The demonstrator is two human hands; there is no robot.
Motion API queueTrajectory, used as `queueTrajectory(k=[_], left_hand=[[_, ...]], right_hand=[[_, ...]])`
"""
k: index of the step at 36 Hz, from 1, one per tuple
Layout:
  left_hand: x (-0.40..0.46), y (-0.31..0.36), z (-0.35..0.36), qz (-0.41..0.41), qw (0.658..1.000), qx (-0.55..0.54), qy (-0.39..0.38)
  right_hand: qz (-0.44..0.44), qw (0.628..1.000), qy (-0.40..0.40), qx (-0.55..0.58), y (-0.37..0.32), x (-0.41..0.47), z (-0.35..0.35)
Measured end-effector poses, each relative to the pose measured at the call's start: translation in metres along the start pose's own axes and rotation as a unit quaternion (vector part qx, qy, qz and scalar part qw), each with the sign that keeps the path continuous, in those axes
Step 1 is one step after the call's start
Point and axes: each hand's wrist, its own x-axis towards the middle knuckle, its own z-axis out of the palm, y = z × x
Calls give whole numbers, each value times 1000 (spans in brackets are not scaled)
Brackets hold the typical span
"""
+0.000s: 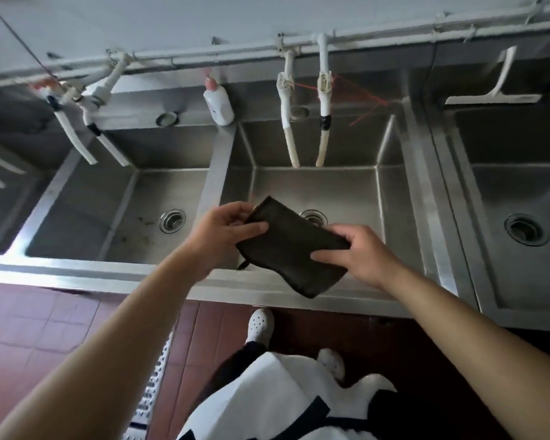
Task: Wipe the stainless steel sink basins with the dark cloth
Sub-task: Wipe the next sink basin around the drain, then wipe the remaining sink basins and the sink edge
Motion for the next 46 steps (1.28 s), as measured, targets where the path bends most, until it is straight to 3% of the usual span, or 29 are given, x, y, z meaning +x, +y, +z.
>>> queueTrajectory(k=[3,7,10,13,17,21,25,31,39,41,46], left_hand=[[-15,-26,-24,-58,994,-89,-19],[-40,-48,-57,-87,970,-175,-145],[-51,-60,-86,-93,974,-176,-106],[-55,-74,-123,-89,967,-232,-61],[-62,-93,-177,-99,963,-249,8],[-77,-116,-237,-111,966,-233,36],[-93,-138,-297,-118,958,-255,54],[-103,-145,-368,-131,956,-261,27],[-63,-135,-426,-125,976,-181,0],[-46,-135,-438,-116,981,-152,18],[-14,-125,-477,-72,996,23,38]], right_hand=[[6,999,-47,-14,-9,16,13],[18,988,-151,-34,-30,28,37],[30,981,-191,-1,-41,33,62],[57,985,-127,97,-39,39,95],[134,964,-61,223,-22,50,163],[183,960,52,203,-21,71,245],[167,967,101,166,-31,96,314],[148,969,114,160,-51,125,381],[139,982,86,96,-66,182,396],[152,986,62,43,-64,208,396],[171,957,-166,-168,-58,281,413]])
